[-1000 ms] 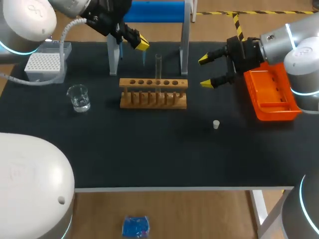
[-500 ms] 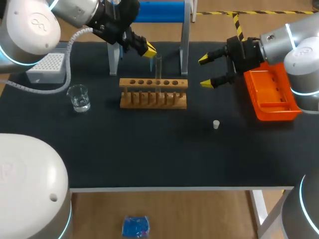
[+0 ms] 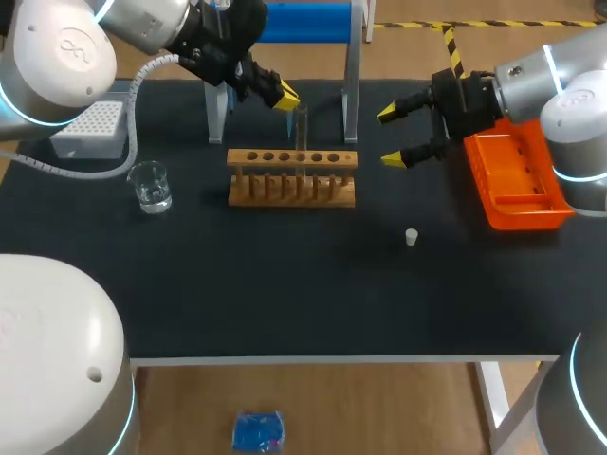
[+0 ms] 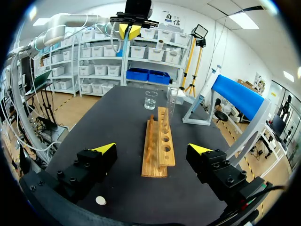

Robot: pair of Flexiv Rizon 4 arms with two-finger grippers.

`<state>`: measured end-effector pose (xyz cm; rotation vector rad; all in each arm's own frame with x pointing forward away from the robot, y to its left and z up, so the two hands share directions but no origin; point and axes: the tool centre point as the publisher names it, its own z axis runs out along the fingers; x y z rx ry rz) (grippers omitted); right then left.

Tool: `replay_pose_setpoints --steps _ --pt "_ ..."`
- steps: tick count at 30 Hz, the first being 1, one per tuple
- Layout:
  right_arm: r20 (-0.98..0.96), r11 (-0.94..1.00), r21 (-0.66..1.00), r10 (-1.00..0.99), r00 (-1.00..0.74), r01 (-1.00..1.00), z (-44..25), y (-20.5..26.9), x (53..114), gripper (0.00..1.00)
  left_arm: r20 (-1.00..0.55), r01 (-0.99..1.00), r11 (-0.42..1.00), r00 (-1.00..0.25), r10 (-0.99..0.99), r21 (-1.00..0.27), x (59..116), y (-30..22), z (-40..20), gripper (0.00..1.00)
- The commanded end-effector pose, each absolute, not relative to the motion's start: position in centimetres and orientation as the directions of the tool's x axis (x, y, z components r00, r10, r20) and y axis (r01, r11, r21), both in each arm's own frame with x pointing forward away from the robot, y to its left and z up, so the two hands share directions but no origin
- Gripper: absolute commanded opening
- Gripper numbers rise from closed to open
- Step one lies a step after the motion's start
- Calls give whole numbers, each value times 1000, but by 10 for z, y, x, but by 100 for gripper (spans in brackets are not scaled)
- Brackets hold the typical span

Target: Invert the test tube, pick up the pipette, mount the tip to pipette, aspirate from beaker and dispense into the tube, eject the tip, return the pipette, and cap with the stopper.

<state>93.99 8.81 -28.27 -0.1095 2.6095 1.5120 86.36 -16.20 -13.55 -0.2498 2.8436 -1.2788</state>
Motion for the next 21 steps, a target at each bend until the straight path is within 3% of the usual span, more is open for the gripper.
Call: replay_pose_setpoints --steps 1,10,21 --pt "-153 492 860 -2 -988 -134 -271 88 931 100 53 -140 655 -987 -151 -743 863 -162 -135 0" --pt "-102 423 901 -11 -995 -97 -244 80 875 100 53 -140 655 -987 -151 -743 863 -162 -135 0" --pt "-88 289 951 -76 -993 -106 -214 113 827 100 53 -140 655 -987 -151 -743 863 -162 -135 0"
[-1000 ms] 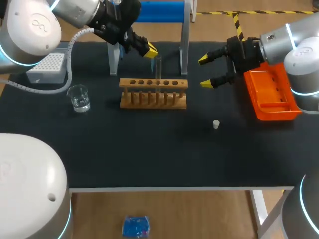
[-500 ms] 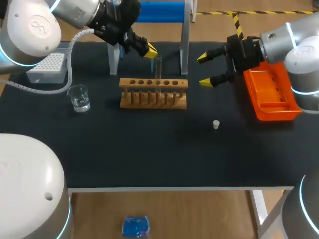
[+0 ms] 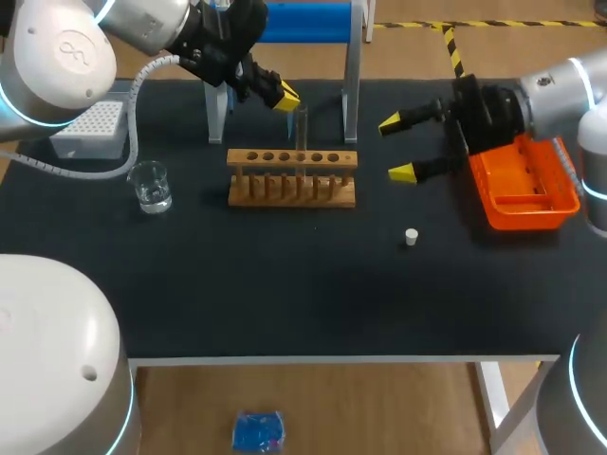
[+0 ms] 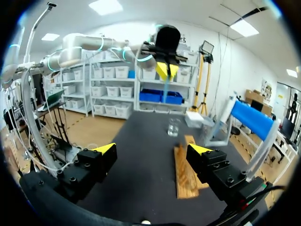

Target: Invert the test tube, pick up the pipette, mount the tip to pipette, aspirate from beaker and dispense into the tube, eject the tip, return the pipette, and cap with the stopper.

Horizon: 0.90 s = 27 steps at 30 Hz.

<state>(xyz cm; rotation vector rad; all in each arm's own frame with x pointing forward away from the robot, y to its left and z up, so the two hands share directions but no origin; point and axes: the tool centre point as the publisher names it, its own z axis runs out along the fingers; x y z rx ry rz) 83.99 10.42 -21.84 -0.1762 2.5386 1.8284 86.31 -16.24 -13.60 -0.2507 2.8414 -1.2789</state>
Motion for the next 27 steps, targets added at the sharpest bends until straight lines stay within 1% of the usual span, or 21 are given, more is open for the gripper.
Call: replay_pose_setpoints --steps 1,10,17,27 --pt "-99 276 954 -76 -992 -116 -212 117 826 100 53 -140 655 -987 -151 -743 863 -162 -135 0" --pt "-99 182 976 -110 -989 -118 -196 169 824 100 53 -140 655 -987 -151 -743 863 -162 -135 0" --pt "-90 137 985 -94 -991 -103 -191 204 834 100 53 -140 655 -987 -151 -743 863 -162 -135 0" --pt "-21 72 997 -84 -996 -27 -187 234 854 100 53 -140 655 -987 -151 -743 863 -162 -135 0"
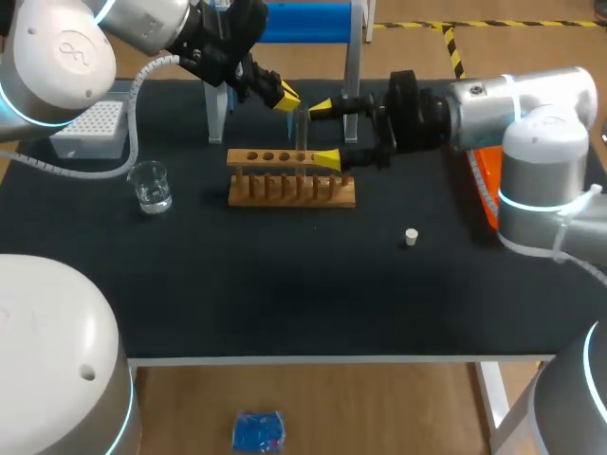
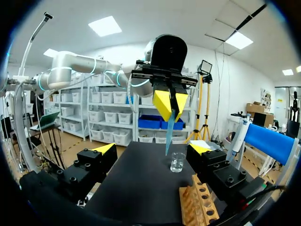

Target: Invert the test tube, pick up the pipette, mount the tip to pipette, aspirate from beaker and dispense into the tube, eject the tip, return the pipette, and cap with the stopper.

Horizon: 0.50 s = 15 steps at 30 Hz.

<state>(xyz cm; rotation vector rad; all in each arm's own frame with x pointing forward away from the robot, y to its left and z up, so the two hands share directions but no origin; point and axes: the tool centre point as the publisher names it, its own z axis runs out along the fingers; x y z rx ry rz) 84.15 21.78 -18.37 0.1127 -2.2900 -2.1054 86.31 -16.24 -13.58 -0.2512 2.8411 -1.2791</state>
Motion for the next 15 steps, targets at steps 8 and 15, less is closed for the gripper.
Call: replay_pose_setpoints --steps 8,15 --pt "9 28 1000 -86 -996 7 -179 248 863 100 53 -140 655 -987 -151 -743 863 -162 -135 0" --pt "30 11 1000 -86 -996 29 -178 258 866 100 53 -140 655 -987 -151 -743 863 -162 -135 0"
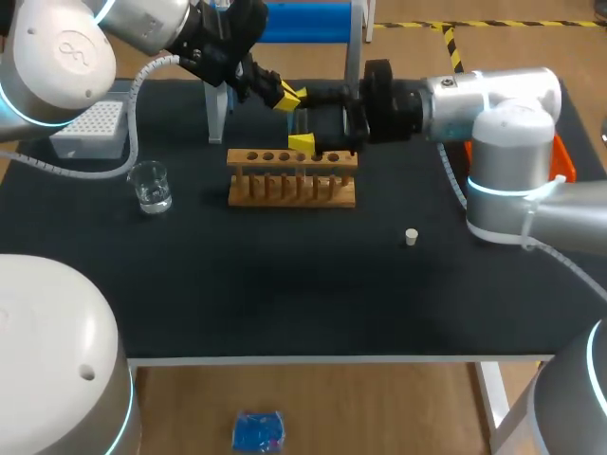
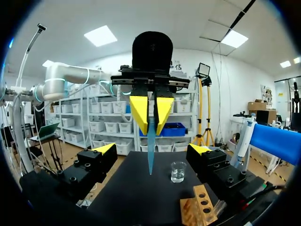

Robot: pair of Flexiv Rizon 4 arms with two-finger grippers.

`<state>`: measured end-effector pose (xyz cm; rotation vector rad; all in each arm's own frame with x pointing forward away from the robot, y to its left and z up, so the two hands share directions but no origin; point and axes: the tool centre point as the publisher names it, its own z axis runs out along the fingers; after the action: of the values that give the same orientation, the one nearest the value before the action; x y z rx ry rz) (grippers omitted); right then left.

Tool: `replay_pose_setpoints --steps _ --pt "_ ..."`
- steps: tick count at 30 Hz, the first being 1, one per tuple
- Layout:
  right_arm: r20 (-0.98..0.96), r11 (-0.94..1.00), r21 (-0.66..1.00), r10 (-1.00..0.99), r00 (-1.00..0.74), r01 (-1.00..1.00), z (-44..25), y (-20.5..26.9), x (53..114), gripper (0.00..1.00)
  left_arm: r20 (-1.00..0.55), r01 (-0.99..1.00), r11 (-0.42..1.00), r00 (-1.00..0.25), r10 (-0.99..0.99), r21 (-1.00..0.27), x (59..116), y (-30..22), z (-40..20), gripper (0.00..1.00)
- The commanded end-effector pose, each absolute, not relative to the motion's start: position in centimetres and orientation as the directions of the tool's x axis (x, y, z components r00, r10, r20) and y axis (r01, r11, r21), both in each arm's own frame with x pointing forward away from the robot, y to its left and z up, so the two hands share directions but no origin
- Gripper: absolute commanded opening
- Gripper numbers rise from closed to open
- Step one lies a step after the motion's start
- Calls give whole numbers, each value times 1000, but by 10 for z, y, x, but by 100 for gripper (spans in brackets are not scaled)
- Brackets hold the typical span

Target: Invert the test tube, pick up the pipette, mount the tip to pipette, aspirate from beaker and dispense into the tube, eject the tip, return the pipette, and cap with the stopper.

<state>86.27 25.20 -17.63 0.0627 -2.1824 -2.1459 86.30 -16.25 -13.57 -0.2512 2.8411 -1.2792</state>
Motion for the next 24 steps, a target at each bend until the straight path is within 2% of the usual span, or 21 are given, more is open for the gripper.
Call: replay_pose_setpoints --steps 1,7,8,10,14,16,17,18,24 --pt "31 9 1000 -86 -996 30 -178 258 866 100 53 -140 655 -987 -151 -743 863 -162 -135 0" --pt "36 -6 999 -80 -996 37 -175 261 867 100 53 -140 655 -987 -151 -743 863 -162 -135 0" --pt "37 -11 999 -79 -996 38 -175 261 867 96 53 -140 655 -987 -151 -743 863 -162 -135 0" --pt "39 -16 999 -78 -996 40 -174 262 867 50 53 -140 655 -987 -151 -743 863 -162 -135 0" --pt "39 -25 999 -74 -996 41 -173 261 867 40 53 -140 655 -987 -151 -743 863 -162 -135 0" --pt "38 -25 999 -74 -997 40 -173 261 867 18 53 -140 655 -987 -151 -743 863 -162 -135 0" --pt "38 -25 999 -74 -997 40 -173 261 867 4 53 -140 655 -987 -151 -743 863 -162 -135 0" --pt "38 -26 999 -74 -997 40 -173 261 866 0 53 -140 655 -987 -151 -743 863 -162 -135 0" --pt "37 -30 999 -69 -997 39 -173 259 867 0 53 -140 655 -987 -151 -743 863 -162 -135 0"
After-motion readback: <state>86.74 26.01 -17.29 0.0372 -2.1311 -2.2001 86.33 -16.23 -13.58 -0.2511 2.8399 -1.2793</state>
